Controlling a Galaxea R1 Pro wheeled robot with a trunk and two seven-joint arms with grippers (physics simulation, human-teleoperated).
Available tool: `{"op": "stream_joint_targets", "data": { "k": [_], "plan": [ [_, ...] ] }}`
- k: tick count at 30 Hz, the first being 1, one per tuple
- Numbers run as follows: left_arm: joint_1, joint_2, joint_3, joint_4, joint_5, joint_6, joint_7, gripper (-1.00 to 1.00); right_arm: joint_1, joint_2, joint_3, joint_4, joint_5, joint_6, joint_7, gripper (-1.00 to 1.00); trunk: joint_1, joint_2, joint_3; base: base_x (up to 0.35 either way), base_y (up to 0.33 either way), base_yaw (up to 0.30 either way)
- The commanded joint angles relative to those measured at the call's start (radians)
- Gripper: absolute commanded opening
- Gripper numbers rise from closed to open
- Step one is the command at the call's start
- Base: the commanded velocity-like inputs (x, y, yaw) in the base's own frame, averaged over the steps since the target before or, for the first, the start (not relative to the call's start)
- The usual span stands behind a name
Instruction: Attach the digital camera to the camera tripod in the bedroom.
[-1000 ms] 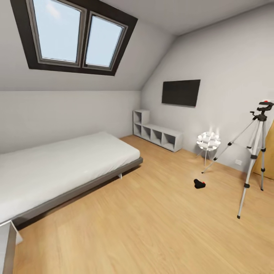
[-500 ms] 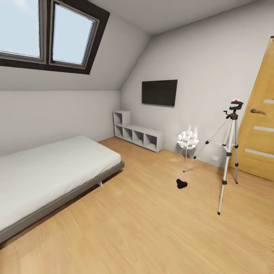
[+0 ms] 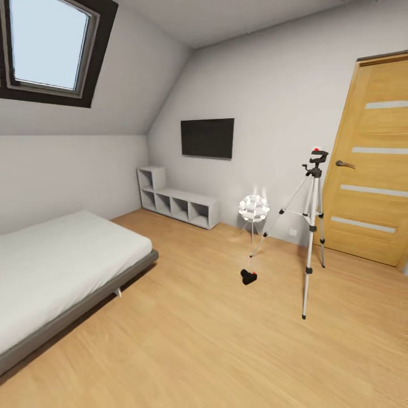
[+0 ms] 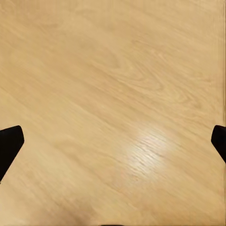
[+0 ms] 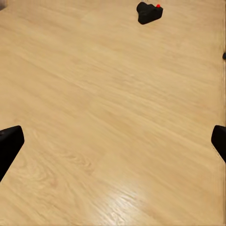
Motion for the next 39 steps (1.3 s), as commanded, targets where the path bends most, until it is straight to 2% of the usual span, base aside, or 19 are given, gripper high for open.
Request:
{"op": "stream_joint_targets", "data": {
  "k": [1, 14, 28, 39],
  "plan": [
    [0.000, 0.000, 0.000, 0.000, 0.001, -0.002, 0.000, 1.00, 0.000, 0.000, 0.000, -0.001, 0.000, -0.001, -0.001, 1.00, 0.001, 0.000, -0.001, 0.345, 0.000, -0.300],
    [0.000, 0.000, 0.000, 0.000, 0.001, -0.002, -0.001, 1.00, 0.000, 0.000, 0.000, -0.001, 0.000, -0.001, -0.001, 1.00, 0.001, 0.000, -0.001, 0.330, 0.091, -0.300],
    [0.000, 0.002, 0.000, 0.000, 0.001, -0.002, -0.001, 1.00, 0.000, 0.000, 0.000, -0.001, 0.000, -0.001, -0.001, 1.00, 0.001, 0.000, -0.001, 0.276, 0.216, -0.300],
    [0.000, 0.002, 0.000, 0.000, 0.001, -0.002, -0.001, 1.00, 0.000, 0.000, 0.000, 0.000, 0.001, -0.001, -0.001, 1.00, 0.001, 0.000, -0.001, 0.158, 0.279, -0.300]
  ]
}}
